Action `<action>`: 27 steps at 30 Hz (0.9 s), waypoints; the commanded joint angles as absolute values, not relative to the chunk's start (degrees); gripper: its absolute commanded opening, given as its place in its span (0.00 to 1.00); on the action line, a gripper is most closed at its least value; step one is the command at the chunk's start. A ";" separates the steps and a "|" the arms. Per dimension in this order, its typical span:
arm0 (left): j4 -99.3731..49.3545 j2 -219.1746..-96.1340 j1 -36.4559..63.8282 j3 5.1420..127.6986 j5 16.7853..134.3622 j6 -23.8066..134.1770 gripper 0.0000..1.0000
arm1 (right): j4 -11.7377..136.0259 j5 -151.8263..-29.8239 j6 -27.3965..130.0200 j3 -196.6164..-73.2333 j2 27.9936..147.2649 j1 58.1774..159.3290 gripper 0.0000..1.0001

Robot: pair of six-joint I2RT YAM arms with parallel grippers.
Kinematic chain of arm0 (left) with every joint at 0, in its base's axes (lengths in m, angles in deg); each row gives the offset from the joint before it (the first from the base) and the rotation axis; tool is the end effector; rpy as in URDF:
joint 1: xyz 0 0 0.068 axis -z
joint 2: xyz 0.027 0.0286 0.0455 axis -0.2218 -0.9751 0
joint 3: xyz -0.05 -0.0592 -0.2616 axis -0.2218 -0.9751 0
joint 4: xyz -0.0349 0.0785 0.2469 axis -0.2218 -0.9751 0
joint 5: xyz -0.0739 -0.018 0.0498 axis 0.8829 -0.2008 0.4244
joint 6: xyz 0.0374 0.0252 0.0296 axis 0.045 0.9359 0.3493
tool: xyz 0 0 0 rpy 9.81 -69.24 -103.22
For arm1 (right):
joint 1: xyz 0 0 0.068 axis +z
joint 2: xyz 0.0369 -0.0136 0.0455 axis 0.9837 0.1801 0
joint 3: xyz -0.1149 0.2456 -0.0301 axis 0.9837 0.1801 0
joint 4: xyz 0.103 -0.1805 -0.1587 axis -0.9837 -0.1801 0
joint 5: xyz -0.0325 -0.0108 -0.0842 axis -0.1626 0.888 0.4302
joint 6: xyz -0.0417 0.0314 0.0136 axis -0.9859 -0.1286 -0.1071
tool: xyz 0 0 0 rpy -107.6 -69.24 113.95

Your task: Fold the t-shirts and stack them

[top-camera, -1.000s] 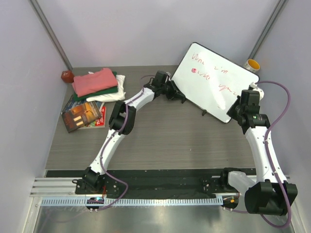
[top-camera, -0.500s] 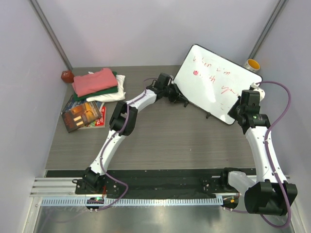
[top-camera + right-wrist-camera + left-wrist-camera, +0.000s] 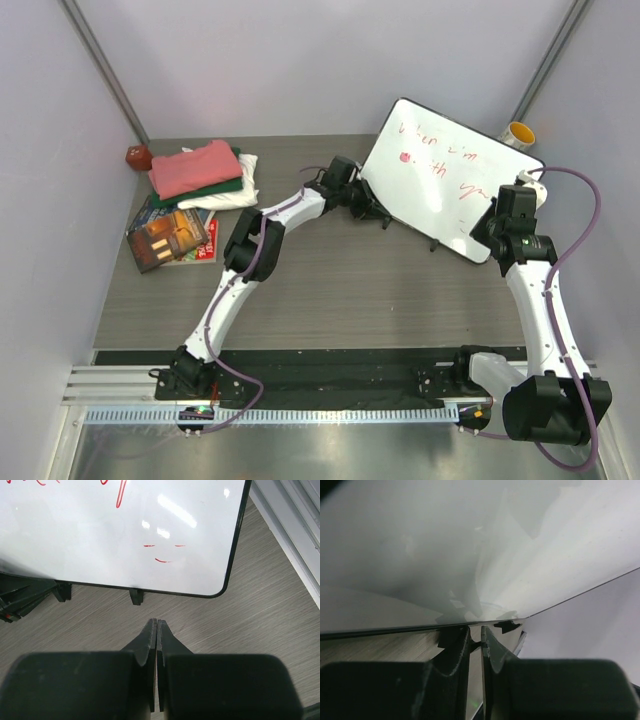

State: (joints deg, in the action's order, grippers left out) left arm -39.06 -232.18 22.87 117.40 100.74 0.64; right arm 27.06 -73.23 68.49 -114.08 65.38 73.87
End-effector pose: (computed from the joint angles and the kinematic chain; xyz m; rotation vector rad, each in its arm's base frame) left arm 0.4557 -0.3514 0.1241 -0.3225 2.6207 -1.4685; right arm 0.2142 -0.0278 0.3123 0.6664 2.1508 -0.0261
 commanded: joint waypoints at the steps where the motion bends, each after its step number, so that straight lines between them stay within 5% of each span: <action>1: -49.26 -231.75 26.65 113.26 106.34 2.17 0.12 | 27.50 -72.11 67.53 -116.68 64.38 73.65 0.03; 24: -46.89 -226.56 29.11 107.54 107.92 0.85 0.13 | 27.50 -72.46 67.88 -115.72 64.29 73.65 0.04; 27: -45.83 -226.83 29.11 107.72 108.09 -0.21 0.24 | 27.41 -72.64 68.05 -115.02 63.94 73.65 0.04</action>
State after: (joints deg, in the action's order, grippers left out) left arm -39.58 -226.95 26.08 109.16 101.40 -0.22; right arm 27.06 -72.79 68.35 -114.18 65.40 73.87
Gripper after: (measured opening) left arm 0.169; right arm 0.036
